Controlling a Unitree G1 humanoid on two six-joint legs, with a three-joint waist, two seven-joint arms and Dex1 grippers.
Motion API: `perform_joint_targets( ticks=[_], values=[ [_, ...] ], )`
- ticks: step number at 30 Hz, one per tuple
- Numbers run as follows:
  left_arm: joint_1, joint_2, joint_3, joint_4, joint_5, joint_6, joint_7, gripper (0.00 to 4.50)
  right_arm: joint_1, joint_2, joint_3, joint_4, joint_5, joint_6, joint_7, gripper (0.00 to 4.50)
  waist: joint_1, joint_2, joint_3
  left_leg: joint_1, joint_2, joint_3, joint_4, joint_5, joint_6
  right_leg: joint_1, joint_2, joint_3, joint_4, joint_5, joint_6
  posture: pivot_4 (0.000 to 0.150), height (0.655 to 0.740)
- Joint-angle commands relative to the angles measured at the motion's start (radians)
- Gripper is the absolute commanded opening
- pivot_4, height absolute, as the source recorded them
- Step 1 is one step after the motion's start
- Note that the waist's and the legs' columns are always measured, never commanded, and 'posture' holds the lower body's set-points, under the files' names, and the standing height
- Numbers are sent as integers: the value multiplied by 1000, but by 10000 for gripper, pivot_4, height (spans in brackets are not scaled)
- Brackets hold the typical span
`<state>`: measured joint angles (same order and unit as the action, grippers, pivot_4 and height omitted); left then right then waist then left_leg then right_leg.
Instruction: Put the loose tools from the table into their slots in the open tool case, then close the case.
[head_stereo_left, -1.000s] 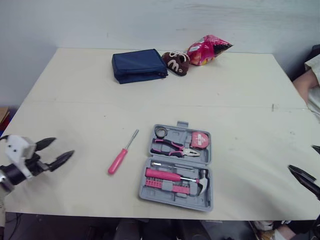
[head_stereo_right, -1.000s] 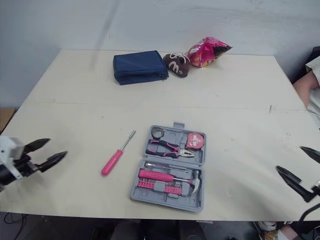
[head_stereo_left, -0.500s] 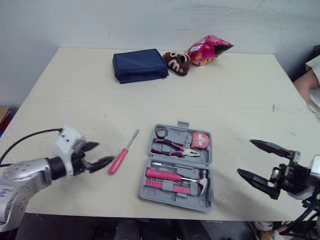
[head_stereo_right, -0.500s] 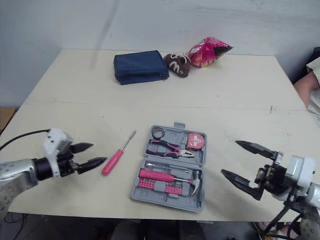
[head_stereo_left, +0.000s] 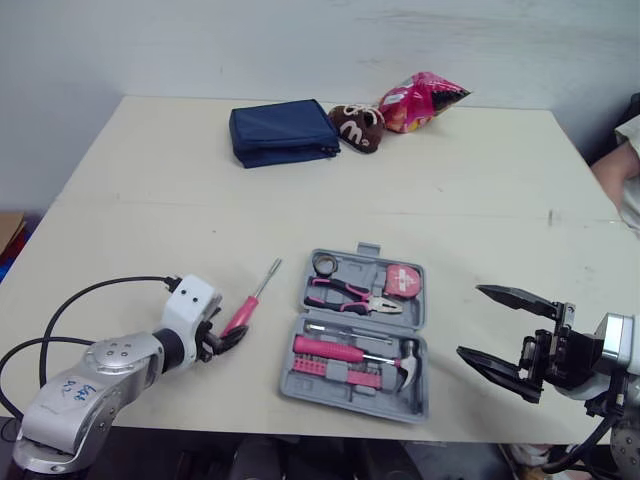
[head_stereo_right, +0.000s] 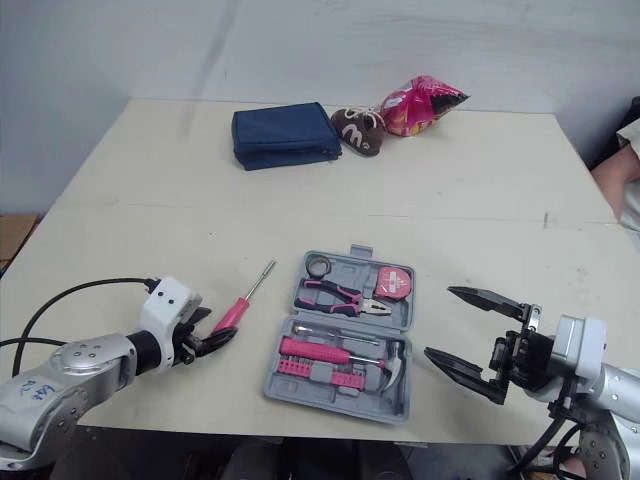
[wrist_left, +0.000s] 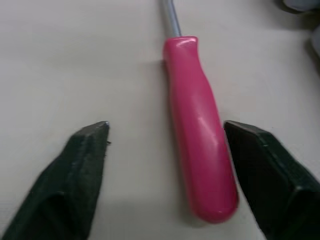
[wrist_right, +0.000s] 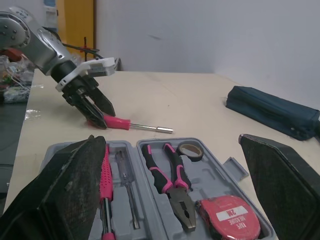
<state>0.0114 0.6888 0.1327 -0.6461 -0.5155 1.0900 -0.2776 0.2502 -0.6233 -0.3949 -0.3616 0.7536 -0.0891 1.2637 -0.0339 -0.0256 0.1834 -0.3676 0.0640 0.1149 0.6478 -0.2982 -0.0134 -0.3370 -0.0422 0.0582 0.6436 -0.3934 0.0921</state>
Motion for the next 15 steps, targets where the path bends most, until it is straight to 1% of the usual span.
perform_joint_targets(
  ticks=[1, 3, 6, 8, 11, 14, 15],
  values=[
    [7, -5, -51, 15, 0, -21, -50, 13482, 16, 4, -6, -47, 9, -16, 8, 45000, 7, 0, 0, 0, 0, 0, 0, 0, 0, 0, 0, 0, 0, 0, 0, 1500, 7400],
    [0, -10, -49, 22, 12, -89, -82, 5571, 26, 5, -15, -48, 8, -20, 11, 45000, 8, 0, 0, 0, 0, 0, 0, 0, 0, 0, -1, 0, -1, 0, 0, 1500, 7400],
    [-46, 28, -35, 39, 36, -277, -209, 5489, 57, 5, -30, -45, -3, -45, 38, 45000, 10, -1, 0, -1, -1, 0, 0, 0, 0, 0, -1, -1, -1, 0, 0, 1500, 7400],
    [-76, 69, -41, 59, 46, -408, -334, 5489, 79, 5, -42, -42, -5, -65, 54, 45000, 8, -1, 1, -2, 0, 0, 0, 0, 0, 0, -1, -1, -1, 0, 0, 1500, 7400],
    [-138, 127, -81, 87, 28, -578, -570, 5489, 145, -13, -73, -37, -10, -94, 108, 45000, 7, 0, 1, -2, 0, 1, -1, 0, -1, 0, -1, -1, -2, 0, -1, 1500, 7400],
    [-205, 181, -170, 98, 30, -660, -760, 5489, 206, -27, -101, -23, -14, -110, 150, 45000, 7, 2, 0, -2, 0, 2, -2, -1, 0, 0, 0, -1, -5, 0, -1, 1500, 7400],
    [-240, 193, -209, 97, 33, -658, -803, 5489, 225, -29, -109, -18, -17, -112, 159, 45000, 6, 2, 0, -2, 0, 2, -2, -1, 0, 0, 0, 0, -6, 0, -1, 1500, 7400]
  ],
)
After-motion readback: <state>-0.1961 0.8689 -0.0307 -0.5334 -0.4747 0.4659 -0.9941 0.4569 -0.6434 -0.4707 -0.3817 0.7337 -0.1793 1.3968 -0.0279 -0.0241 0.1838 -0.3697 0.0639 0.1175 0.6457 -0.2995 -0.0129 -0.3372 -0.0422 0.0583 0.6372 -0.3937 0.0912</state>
